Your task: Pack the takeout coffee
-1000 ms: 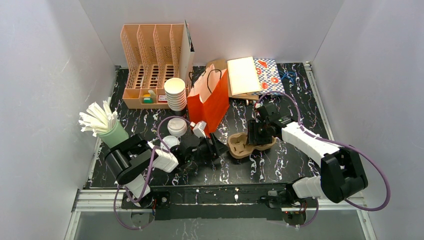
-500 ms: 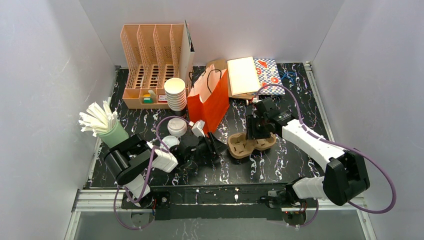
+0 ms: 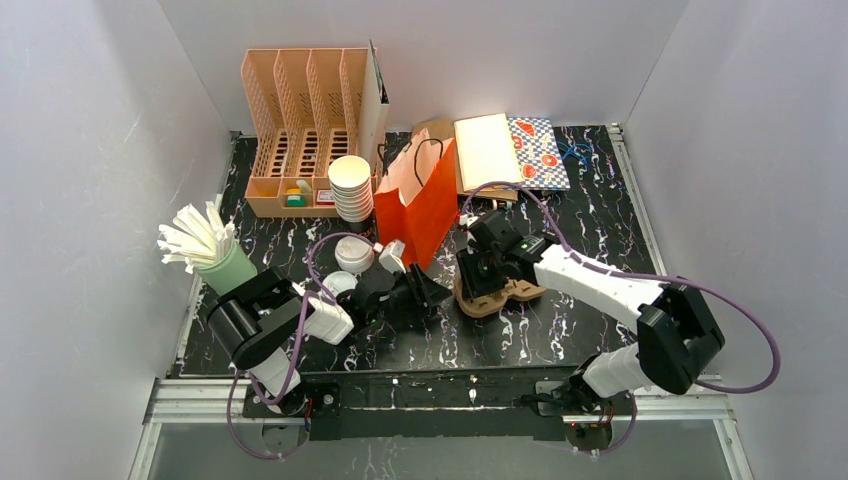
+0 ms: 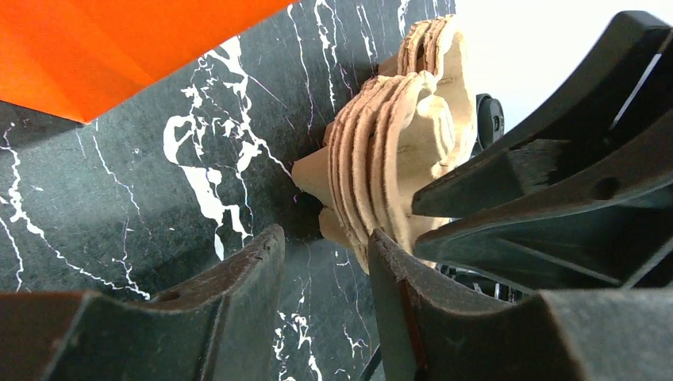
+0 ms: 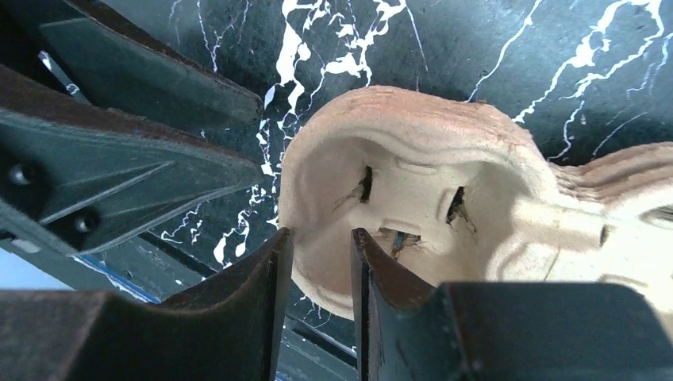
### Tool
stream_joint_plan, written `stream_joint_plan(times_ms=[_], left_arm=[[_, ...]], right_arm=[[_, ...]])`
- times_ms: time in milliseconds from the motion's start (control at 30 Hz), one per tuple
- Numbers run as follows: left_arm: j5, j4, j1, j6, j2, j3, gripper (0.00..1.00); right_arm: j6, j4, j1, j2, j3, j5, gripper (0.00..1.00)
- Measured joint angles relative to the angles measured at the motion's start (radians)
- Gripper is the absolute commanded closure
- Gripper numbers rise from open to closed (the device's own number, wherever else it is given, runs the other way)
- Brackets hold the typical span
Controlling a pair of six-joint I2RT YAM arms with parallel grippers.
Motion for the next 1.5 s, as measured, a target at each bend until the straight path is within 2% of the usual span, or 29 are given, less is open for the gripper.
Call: stream_joint_plan(times_ms=[200, 333, 633, 900, 1167, 1500], left_arm=[[0.005, 0.0, 0.002, 0.003, -0.007, -0.002, 0.58], [0.012, 0.0, 0.008, 0.004, -0.01, -0.003, 0.59], [0.019, 0.0, 0.018, 0.004, -0.01, -0.003, 0.61], [0.032, 0.001, 0.02, 0.003, -0.01, -0.003, 0.62], [0.065, 0.018, 0.02, -0.009, -0.006, -0.003, 0.63], [0.084, 0.026, 0.02, -0.034, -0.003, -0.006, 0.65]], right_arm=[[0.001, 0.023, 0.011, 0.041, 0.0, -0.012, 0.6], [0.0, 0.038, 0.014, 0.047, 0.0, -0.023, 0.56], [0.001, 0.048, 0.029, 0.048, 0.0, -0.051, 0.54], [0.0, 0.048, 0.037, 0.048, 0.0, -0.061, 0.59], [-0.01, 0.048, 0.044, 0.069, 0.001, -0.072, 0.71], [-0.015, 0.045, 0.046, 0.074, 0.013, -0.08, 0.77]])
